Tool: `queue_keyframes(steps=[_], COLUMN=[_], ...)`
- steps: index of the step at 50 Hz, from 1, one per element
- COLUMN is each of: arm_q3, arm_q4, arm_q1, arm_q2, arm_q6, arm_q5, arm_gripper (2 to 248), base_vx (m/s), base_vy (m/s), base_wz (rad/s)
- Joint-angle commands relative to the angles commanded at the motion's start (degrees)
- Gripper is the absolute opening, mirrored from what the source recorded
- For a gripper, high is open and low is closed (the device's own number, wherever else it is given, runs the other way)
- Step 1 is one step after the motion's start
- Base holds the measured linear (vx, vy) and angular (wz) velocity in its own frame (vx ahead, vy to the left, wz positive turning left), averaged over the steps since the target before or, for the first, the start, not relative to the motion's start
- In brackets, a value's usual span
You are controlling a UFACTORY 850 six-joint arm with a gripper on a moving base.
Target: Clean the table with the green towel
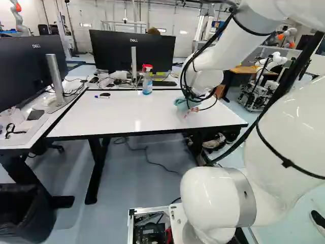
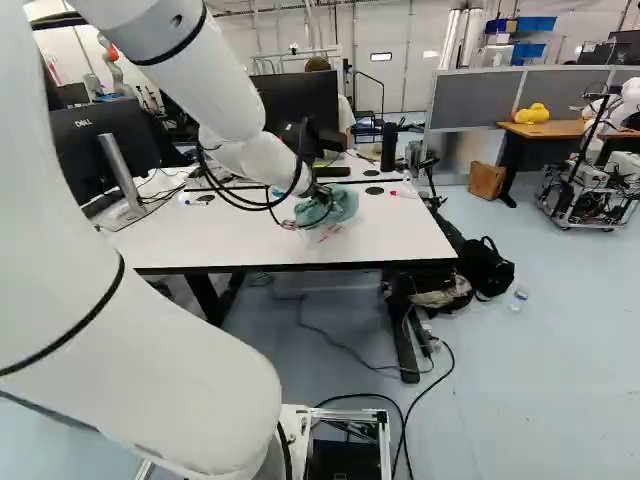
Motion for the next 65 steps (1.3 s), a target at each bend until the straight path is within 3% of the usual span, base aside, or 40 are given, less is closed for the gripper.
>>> queue_keyframes(steps=[65], arm_q3=[0.00], arm_q4=[0.00], arm_q1=[0.00], arm_q2=[0.00], arm_q6=[0.00], arm_q5=[-6.54], arm_gripper=[30], base_vx=[0.000], base_vy=[0.000], base_wz=[0.000])
